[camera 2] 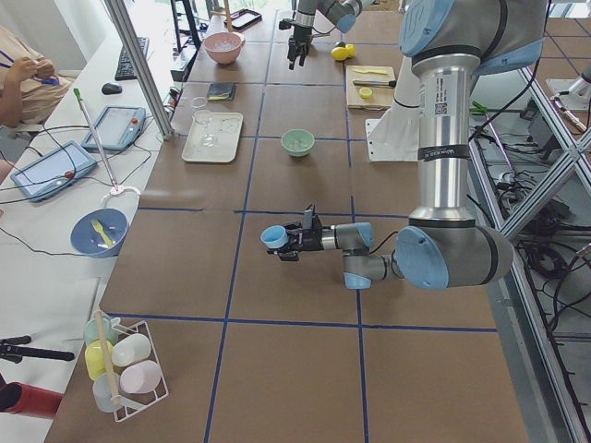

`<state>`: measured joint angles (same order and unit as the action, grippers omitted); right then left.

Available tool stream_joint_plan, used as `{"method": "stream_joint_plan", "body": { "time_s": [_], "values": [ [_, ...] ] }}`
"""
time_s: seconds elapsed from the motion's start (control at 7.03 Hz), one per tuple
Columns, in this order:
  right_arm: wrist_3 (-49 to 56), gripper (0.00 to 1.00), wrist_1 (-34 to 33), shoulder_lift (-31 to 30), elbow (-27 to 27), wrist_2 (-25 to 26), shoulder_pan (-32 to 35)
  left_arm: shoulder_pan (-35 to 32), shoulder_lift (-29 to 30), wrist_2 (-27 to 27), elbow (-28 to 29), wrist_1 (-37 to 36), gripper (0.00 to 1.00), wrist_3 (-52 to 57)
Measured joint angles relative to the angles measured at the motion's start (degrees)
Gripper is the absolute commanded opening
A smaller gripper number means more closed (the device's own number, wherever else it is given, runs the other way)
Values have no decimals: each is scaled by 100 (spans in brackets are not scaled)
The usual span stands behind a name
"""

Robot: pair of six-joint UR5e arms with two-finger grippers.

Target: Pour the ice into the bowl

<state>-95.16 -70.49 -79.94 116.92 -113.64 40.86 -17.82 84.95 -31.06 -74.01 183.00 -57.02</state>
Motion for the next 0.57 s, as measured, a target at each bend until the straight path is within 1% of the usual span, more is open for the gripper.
{"method": "stream_joint_plan", "body": {
  "time_s": [0.28,0.43,0.57],
  "values": [
    [-5,100,0,10,5,6,-5,3,-32,-10,97,15,51,-61],
    [-13,100,0,15,15,6,-5,6,-72,-17,112,25,64,-69],
    [-23,100,0,23,38,3,-4,9,-141,-21,113,58,80,-72]
  ]
}}
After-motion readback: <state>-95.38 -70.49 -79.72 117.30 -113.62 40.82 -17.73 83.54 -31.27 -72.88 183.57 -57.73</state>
